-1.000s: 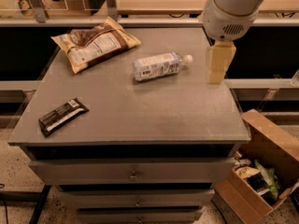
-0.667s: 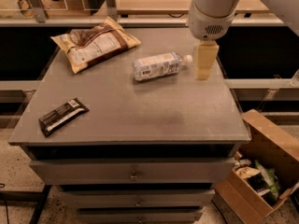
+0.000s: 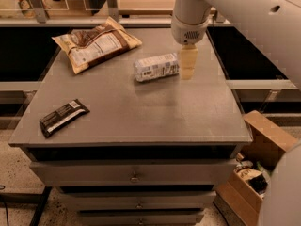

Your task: Move blue plastic bottle near rxbar chocolate

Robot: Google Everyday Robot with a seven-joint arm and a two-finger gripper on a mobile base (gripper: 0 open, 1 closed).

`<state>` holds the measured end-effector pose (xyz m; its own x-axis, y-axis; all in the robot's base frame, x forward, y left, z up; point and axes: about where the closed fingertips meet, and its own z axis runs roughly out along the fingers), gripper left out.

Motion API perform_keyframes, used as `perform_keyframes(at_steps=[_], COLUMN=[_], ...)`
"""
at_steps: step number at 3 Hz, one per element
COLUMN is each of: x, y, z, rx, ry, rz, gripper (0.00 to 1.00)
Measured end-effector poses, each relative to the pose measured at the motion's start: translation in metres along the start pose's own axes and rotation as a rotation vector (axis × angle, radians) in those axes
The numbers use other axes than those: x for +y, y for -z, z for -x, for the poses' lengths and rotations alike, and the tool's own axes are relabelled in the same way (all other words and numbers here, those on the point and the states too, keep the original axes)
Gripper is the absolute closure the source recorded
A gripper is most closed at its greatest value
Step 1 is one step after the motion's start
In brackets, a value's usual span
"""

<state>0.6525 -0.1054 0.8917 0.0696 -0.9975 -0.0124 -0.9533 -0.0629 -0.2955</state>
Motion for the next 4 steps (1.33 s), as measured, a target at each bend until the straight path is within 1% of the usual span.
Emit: perform_keyframes(at_steps=[1,2,3,4], x=[-0.009,-0.012,-0.011,-0.008], y=[-0.026,-0.044,-0.052,-0.052], z=[0.015,0.026,0.036,0.047], rx=[-0.013,-0.028,-0.051,-0.084], ry=[0.01,0.013,0.019,0.031], rz=[0.028,0.055,0.077,0.096], gripper=[0.0,0.18,0.43,0.64])
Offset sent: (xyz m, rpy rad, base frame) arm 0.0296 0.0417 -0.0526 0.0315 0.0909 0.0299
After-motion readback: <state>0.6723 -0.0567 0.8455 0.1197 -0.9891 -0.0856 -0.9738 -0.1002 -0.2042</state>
